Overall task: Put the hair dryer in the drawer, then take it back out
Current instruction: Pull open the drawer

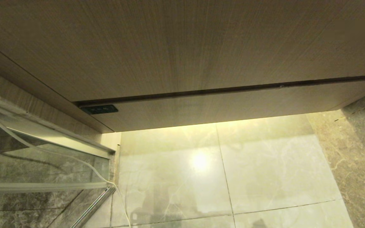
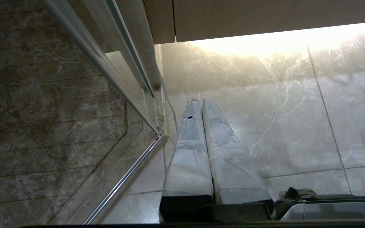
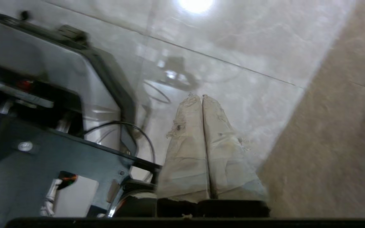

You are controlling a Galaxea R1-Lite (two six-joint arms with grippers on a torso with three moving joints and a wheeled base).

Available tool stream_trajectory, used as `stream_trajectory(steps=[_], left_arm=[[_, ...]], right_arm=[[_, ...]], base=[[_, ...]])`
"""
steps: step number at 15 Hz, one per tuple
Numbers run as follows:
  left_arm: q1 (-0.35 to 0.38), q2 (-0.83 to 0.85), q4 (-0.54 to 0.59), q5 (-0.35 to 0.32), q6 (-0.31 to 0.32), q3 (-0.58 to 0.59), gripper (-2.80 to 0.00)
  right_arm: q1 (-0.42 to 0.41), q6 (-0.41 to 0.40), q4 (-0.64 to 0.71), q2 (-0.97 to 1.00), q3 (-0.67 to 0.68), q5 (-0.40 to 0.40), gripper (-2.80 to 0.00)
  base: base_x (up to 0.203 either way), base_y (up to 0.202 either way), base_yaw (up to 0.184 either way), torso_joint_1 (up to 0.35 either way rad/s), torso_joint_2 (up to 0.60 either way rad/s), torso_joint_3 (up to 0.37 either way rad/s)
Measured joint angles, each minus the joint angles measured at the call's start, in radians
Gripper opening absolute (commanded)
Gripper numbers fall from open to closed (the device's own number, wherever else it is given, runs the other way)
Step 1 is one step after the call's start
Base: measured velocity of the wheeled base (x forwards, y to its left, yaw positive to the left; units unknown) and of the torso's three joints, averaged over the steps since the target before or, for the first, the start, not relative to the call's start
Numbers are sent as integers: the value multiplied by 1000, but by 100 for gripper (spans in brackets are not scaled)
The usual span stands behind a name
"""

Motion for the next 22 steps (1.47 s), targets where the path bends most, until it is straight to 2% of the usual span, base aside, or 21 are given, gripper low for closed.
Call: stream_trajectory(steps=[3, 7, 9, 14, 15, 19, 22], left_arm=[[0, 0, 0, 1, 0, 0, -280], [0, 0, 0, 0, 0, 0, -280], [0, 0, 0, 0, 0, 0, -280], [0, 0, 0, 0, 0, 0, -280], [0, 0, 0, 0, 0, 0, -280], [0, 0, 0, 0, 0, 0, -280], [0, 0, 0, 0, 0, 0, -280]], right_arm=[[1, -16, -64, 39, 1, 97, 0], [4, -125, -136, 182, -55, 111, 0], [3, -254, -192, 258, -84, 94, 0], [-8, -673, -434, 445, -116, 50, 0], [-12, -731, -481, 494, -128, 52, 0], [-13, -849, -692, 695, -161, 62, 0], [-30, -1007, -873, 853, -217, 99, 0]], base=[[0, 0, 0, 0, 0, 0], [0, 0, 0, 0, 0, 0], [0, 0, 0, 0, 0, 0], [0, 0, 0, 0, 0, 0], [0, 0, 0, 0, 0, 0], [0, 0, 0, 0, 0, 0], [0, 0, 0, 0, 0, 0]])
